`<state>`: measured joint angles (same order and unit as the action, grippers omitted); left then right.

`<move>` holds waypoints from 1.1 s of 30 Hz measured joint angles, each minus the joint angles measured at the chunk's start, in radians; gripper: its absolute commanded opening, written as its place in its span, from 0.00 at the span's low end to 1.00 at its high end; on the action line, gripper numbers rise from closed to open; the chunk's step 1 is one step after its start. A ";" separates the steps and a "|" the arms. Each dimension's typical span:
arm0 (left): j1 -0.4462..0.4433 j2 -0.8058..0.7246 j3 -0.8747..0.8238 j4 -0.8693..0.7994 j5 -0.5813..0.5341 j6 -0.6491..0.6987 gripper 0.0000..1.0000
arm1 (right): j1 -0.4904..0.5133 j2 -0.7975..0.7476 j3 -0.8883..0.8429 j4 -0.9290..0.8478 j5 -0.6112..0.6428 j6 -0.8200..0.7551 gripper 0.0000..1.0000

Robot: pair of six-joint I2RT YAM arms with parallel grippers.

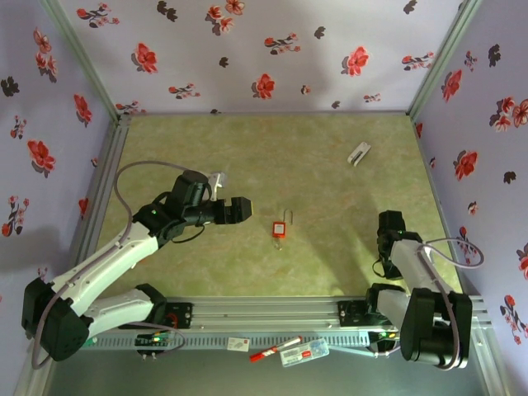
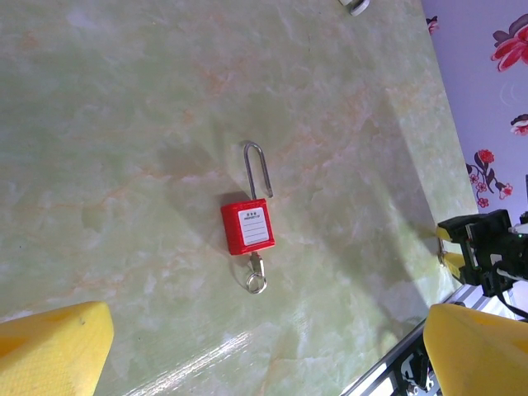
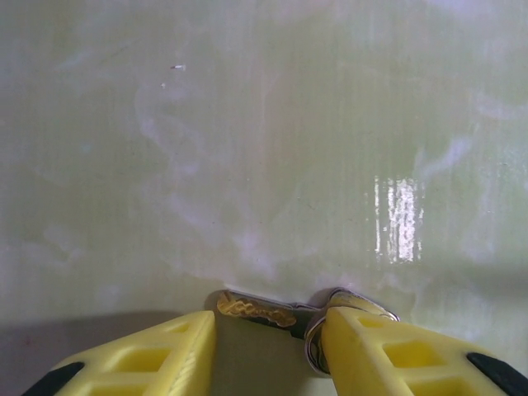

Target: Unlock with the key

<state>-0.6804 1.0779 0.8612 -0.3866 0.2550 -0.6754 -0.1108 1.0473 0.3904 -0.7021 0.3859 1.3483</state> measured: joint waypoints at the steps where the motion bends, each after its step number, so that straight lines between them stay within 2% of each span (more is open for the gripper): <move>1: 0.000 0.000 0.000 0.000 0.000 0.000 0.97 | 0.003 0.010 0.007 0.006 -0.001 -0.005 0.42; 4: 0.000 0.000 0.000 0.000 0.000 0.000 0.97 | 0.024 0.042 0.023 0.081 -0.005 -0.006 0.42; 11: 0.000 0.000 0.000 -0.003 0.000 0.000 0.97 | 0.112 0.164 0.067 0.414 -0.086 -0.004 0.45; 16: 0.000 -0.005 0.000 -0.004 -0.008 0.000 0.97 | 0.241 0.340 0.158 0.593 -0.132 -0.002 0.45; 19: 0.000 -0.010 0.000 -0.006 -0.011 0.000 0.97 | 0.286 0.377 0.176 0.659 -0.177 -0.006 0.47; 25: 0.000 -0.026 0.000 -0.006 -0.019 -0.003 0.97 | 0.300 0.387 0.229 0.592 -0.282 -0.086 0.51; 33: 0.000 -0.039 -0.012 0.006 -0.019 -0.007 0.97 | 0.301 0.372 0.394 0.263 -0.358 -0.271 0.60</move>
<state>-0.6800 1.0386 0.8494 -0.3801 0.2356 -0.6827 0.1902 1.4189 0.7845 -0.4389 0.0277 1.0771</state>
